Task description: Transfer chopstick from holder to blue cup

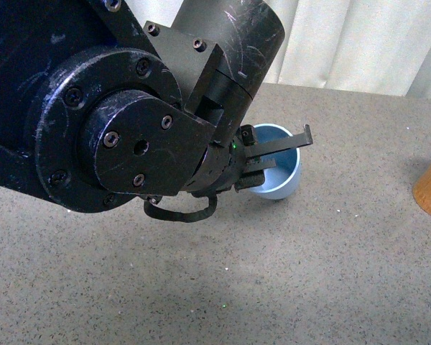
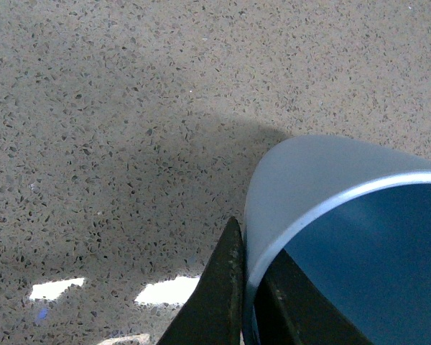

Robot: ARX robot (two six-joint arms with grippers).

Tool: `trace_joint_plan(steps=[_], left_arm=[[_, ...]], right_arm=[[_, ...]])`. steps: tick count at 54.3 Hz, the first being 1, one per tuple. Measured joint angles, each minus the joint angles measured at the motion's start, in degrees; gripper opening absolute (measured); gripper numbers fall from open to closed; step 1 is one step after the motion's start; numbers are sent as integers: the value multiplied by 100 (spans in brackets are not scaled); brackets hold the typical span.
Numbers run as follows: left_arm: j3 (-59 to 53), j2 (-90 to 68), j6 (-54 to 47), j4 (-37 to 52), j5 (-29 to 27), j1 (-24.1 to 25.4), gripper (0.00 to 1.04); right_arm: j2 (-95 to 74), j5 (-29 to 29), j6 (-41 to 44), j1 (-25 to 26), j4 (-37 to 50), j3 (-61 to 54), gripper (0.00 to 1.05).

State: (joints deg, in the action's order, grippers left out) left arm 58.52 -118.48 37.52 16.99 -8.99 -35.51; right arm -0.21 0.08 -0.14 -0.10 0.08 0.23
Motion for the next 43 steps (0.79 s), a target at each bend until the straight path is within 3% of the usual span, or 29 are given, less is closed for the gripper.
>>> trace_joint_plan(steps=[43], left_arm=[[334,-24,-514,-686,-157,-61,4]], right_arm=[[0,0,0,0,0,0,95]])
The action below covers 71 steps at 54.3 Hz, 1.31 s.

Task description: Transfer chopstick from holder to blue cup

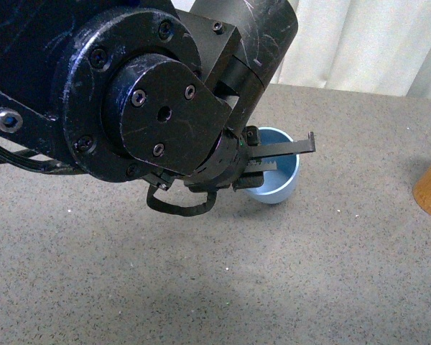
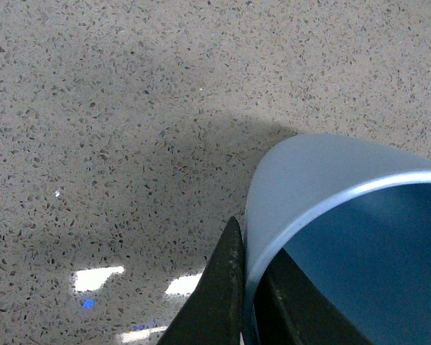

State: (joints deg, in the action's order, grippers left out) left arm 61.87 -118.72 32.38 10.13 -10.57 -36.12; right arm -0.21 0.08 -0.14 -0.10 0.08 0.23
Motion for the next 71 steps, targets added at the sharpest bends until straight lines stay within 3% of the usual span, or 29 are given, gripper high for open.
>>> trace_joint_plan(steps=[9,13,43,71], left_arm=[[33,0,-66,-35,9,-4,5],[37,0,-85,-44,11,-4,20],[304,0,-118,-181,37,-22,99],[564,0,-179,-387,33,-48,98]], right_arm=[[0,0,0,0,0,0,95],[0,0,0,0,0,0,95],[0,0,0,0,0,0,95],[0,0,0,0,0,0,95]])
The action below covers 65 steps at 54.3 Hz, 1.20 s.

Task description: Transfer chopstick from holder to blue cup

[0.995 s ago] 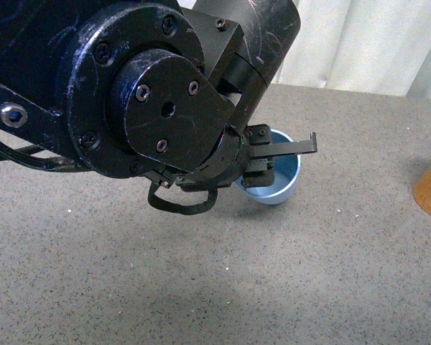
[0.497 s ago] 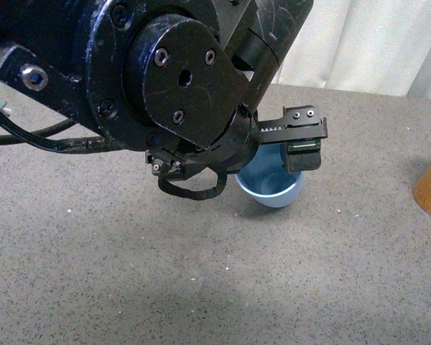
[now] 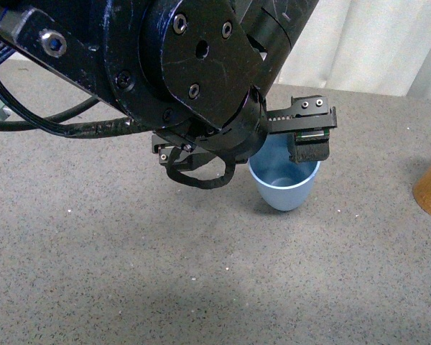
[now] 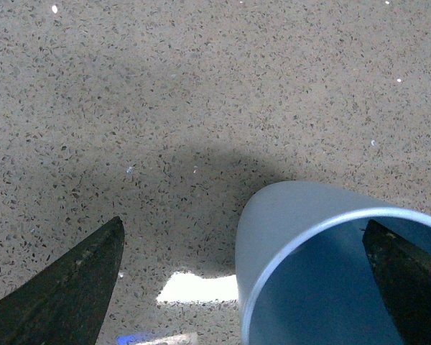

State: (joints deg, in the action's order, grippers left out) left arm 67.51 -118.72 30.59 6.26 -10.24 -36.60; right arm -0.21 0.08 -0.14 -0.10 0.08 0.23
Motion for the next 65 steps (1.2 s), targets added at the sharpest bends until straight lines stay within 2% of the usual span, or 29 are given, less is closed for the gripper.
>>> trace_joint_plan(steps=[29,50,52,54,55,57,59,62,65], left_arm=[[-9,66,201,107,-149,85,98],[-820,824,826,673,-557,481,98],[-1106,868,538,1373,-951,527,93],[-1609,944,-105,2649,-1425,632,86],[-1753,977,-267,2957,-1480,667,84],[-2391,1202,-848,4039,-1458,841,77],[-2850,1438,-1390,4695,-1335,1010,72],[-3523,1956,-1998,5541,-1097,1338,63],[-3998,2450,-2282,5945,-837,1646,56]], right_arm=[[0,0,0,0,0,0,95],[0,-2,0,0,0,0,95],[0,-2,0,0,0,0,95],[0,0,-2,0,0,0,95],[0,2,0,0,0,0,95],[0,4,0,0,0,0,95],[0,-2,0,0,0,0,95],[-2,-7,-2,0,0,0,95],[-2,-9,0,0,0,0,95]])
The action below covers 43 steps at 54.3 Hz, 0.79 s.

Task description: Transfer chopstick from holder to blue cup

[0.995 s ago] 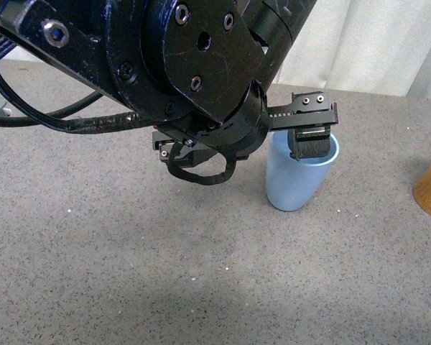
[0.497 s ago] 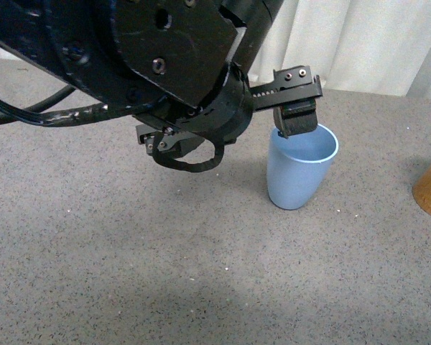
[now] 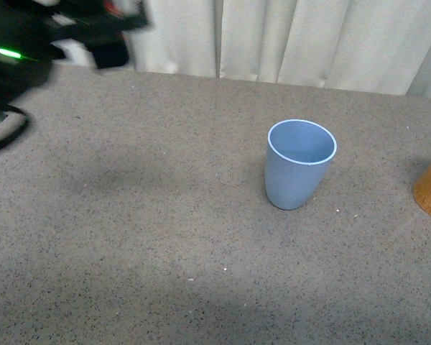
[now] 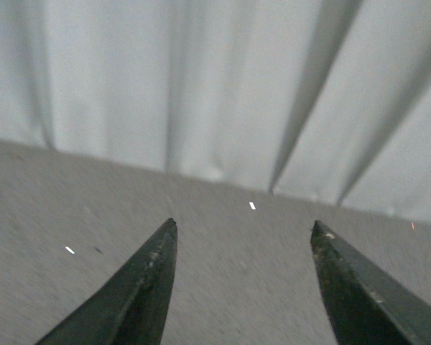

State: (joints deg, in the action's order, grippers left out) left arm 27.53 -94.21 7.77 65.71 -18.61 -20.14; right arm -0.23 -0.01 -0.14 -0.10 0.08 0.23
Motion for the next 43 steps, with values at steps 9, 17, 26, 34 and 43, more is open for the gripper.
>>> trace_joint_plan(steps=[9,17,26,34,43], left_arm=[[-2033,2496,-586,-785,1659,1731,22],[-2638,5882,-664,-3818,1845,1989,4],[-2636,9023,-715,-6424,1864,2002,4],[-2636,9385,-728,-6555,1860,2002,4],[-2636,9394,-730,-6559,1864,2002,4]], right_arm=[[2,11,0,0,0,0,95],[2,13,0,0,0,0,95],[2,-11,0,0,-4,0,95],[2,13,0,0,-4,0,95],[2,7,0,0,-4,0,95]])
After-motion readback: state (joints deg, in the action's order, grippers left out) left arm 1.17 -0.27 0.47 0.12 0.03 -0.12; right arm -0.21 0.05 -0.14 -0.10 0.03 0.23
